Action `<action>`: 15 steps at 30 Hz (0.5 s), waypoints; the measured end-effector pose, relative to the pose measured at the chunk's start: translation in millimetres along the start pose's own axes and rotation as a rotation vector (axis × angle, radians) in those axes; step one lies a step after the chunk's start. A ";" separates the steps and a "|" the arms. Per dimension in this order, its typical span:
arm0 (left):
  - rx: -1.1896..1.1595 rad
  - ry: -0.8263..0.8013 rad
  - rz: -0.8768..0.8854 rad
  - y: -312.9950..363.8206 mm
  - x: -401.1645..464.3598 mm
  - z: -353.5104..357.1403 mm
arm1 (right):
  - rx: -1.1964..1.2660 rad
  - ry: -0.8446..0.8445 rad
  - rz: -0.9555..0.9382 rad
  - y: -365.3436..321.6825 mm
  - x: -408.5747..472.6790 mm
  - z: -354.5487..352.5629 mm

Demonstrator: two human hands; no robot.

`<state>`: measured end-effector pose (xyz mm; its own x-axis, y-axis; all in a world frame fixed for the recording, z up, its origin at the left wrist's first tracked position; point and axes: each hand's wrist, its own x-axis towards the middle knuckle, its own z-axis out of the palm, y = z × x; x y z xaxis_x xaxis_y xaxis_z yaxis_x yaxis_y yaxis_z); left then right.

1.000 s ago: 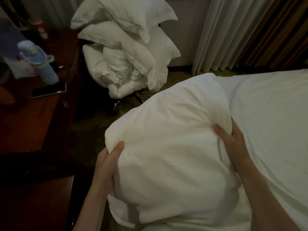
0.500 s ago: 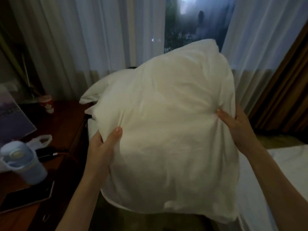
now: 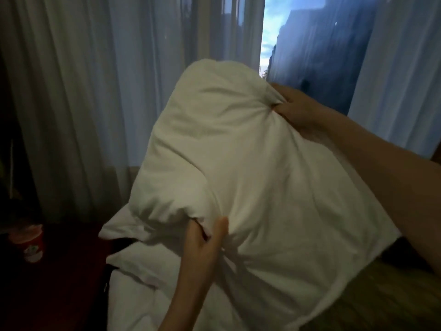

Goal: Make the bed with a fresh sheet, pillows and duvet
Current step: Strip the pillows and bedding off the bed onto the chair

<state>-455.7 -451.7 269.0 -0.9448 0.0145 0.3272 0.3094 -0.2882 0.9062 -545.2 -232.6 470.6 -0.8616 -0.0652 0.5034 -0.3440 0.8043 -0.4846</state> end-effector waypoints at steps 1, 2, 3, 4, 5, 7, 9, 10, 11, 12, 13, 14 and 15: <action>-0.008 -0.033 -0.009 -3.2 22.9 0.1 | -0.021 -0.012 0.003 -0.5 32.2 6.6; -0.015 -0.061 -0.014 -7.2 45.4 0.5 | -0.058 -0.008 0.008 2.2 62.8 15.1; -0.013 -0.081 -0.020 -10.5 67.0 1.6 | -0.112 0.007 0.020 10.3 93.9 28.2; -0.010 -0.088 -0.036 -16.4 88.2 2.7 | -0.183 0.021 0.039 20.2 123.4 43.3; -0.011 -0.085 -0.053 -25.0 108.8 4.2 | -0.260 0.028 0.080 34.4 148.9 61.6; -0.002 -0.101 -0.111 -42.3 144.1 7.5 | -0.405 -0.013 0.195 69.3 183.6 104.7; 0.056 -0.114 -0.209 -62.9 172.2 10.0 | -0.527 -0.183 0.217 104.2 186.2 155.4; 0.090 -0.110 -0.259 -73.4 183.7 9.5 | -0.564 -0.298 0.212 117.4 174.3 180.3; 0.140 -0.105 -0.293 -82.2 193.2 7.5 | -0.567 -0.404 0.212 128.8 159.9 202.3; 0.189 -0.100 -0.310 -88.8 201.7 6.4 | -0.528 -0.472 0.240 138.2 144.3 219.4; 0.229 -0.088 -0.325 -94.6 209.8 5.5 | -0.460 -0.483 0.272 150.5 134.2 232.1; 0.236 -0.080 -0.343 -99.7 216.9 4.5 | -0.387 -0.440 0.289 157.8 127.7 239.7; 0.230 -0.075 -0.361 -102.9 223.0 3.2 | -0.327 -0.378 0.284 162.9 125.7 242.4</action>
<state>-697.9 -415.8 249.6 -0.9890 0.1476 -0.0108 -0.0155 -0.0306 0.9994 -800.0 -253.0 281.5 -0.9976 0.0218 0.0658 0.0020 0.9579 -0.2872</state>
